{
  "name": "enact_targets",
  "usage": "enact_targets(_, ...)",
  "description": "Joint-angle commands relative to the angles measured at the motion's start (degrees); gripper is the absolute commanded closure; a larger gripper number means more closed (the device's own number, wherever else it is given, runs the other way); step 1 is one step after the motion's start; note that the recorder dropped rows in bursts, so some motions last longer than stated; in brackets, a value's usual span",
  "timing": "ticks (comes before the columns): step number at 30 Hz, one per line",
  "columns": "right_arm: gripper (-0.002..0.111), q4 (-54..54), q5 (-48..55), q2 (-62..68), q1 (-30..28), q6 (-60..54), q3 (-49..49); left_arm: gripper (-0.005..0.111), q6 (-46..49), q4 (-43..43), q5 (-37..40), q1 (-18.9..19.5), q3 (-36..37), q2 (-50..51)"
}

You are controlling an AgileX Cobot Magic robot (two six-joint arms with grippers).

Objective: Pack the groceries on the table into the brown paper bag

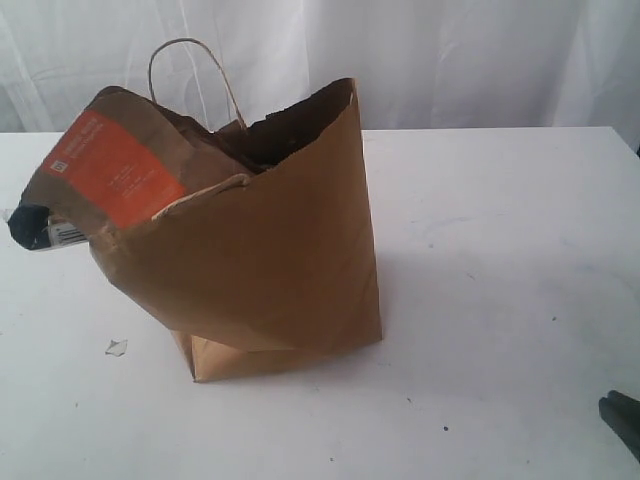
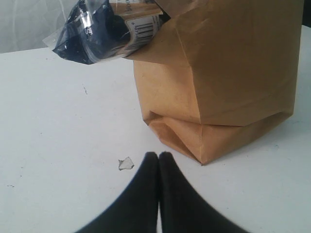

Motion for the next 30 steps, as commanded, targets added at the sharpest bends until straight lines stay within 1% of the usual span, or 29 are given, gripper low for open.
enact_targets(1,0.108,-0.55,-0.02,-0.38,-0.46,0.31,0.29,0.107,-0.07,-0.15,-0.01,0.16,0.13,-0.24)
enact_targets(7,0.108,-0.55,0.39,-0.38,-0.46,0.31,0.29,0.107,-0.07,-0.15,-0.01,0.16,0.13,-0.24)
enact_targets(12,0.108,0.17,0.39,-0.38,-0.51,-3.66,0.29,0.107,-0.07,-0.15,-0.01,0.16,0.13,-0.24)
enact_targets(16,0.108,4.8,-0.04,-0.38,-0.51,-3.66,0.29,0.107,-0.07,-0.15,-0.01,0.16,0.13,-0.24)
enact_targets(21,0.108,13.16,-0.04,-0.38,-0.51,-3.66,0.29,0.107,-0.07,-0.15,-0.01,0.16,0.13,-0.24)
enact_targets(26,0.108,13.49,-1.54,-0.38,-0.51,-3.26,0.29,0.107,-0.07,-0.15,-0.01,0.16,0.13,-0.24)
enact_targets(27,0.108,11.11,-2.22,-0.38,-0.51,-3.26,0.29,0.107,-0.07,-0.15,-0.01,0.16,0.13,-0.24)
enact_targets(30,0.108,11.68,0.51,-0.38,-0.51,-3.26,0.29,0.107,-0.07,-0.15,-0.01,0.16,0.13,-0.24)
